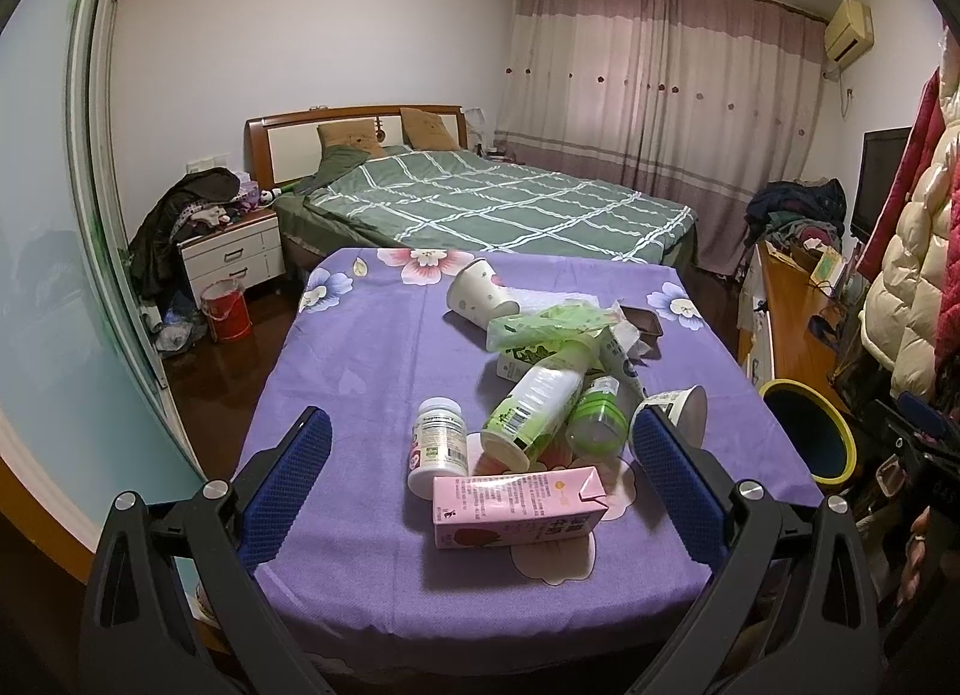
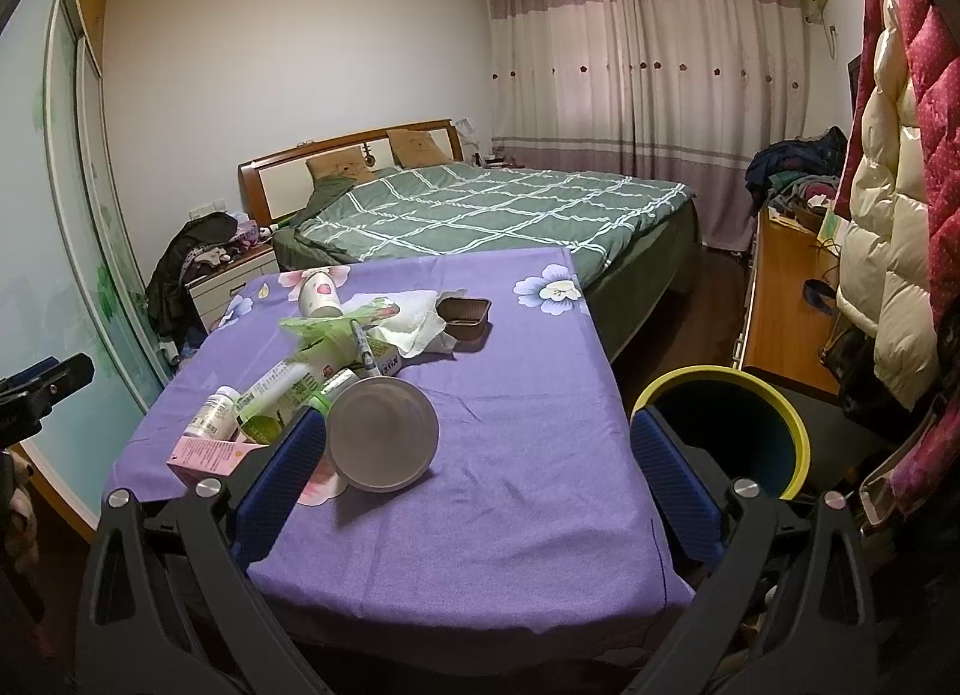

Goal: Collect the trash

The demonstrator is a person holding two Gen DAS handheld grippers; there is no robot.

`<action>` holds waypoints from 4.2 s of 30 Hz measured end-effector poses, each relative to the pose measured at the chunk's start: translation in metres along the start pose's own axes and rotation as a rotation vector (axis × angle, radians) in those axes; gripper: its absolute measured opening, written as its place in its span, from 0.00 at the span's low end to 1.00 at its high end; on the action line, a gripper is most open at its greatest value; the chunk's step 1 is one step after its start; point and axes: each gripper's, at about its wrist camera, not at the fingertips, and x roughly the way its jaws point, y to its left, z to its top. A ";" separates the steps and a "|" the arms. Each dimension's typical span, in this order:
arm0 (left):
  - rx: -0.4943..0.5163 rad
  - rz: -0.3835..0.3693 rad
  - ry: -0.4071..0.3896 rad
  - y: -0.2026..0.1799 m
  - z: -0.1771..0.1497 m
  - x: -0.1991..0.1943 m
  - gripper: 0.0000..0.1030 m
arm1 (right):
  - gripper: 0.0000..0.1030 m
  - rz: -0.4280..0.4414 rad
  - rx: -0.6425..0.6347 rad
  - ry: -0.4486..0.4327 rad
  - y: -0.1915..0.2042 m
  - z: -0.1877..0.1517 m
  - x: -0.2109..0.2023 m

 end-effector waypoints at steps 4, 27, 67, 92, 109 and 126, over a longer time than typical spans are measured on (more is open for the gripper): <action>0.000 0.001 -0.002 0.000 0.000 0.000 0.97 | 0.94 -0.002 -0.001 -0.002 0.000 0.000 0.000; 0.008 0.001 0.002 -0.002 0.001 -0.001 0.97 | 0.94 0.000 0.003 0.003 -0.001 0.001 0.002; 0.005 0.034 0.054 0.012 0.015 0.064 0.97 | 0.94 0.097 -0.042 0.116 0.035 0.024 0.097; -0.019 0.108 0.064 0.070 0.056 0.169 0.97 | 0.75 0.163 -0.201 0.223 0.150 0.062 0.239; -0.041 0.085 0.068 0.084 0.067 0.201 0.97 | 0.36 0.133 -0.350 0.321 0.180 0.054 0.266; -0.028 0.070 0.044 0.074 0.071 0.185 0.96 | 0.01 0.307 -0.184 0.193 0.152 0.103 0.213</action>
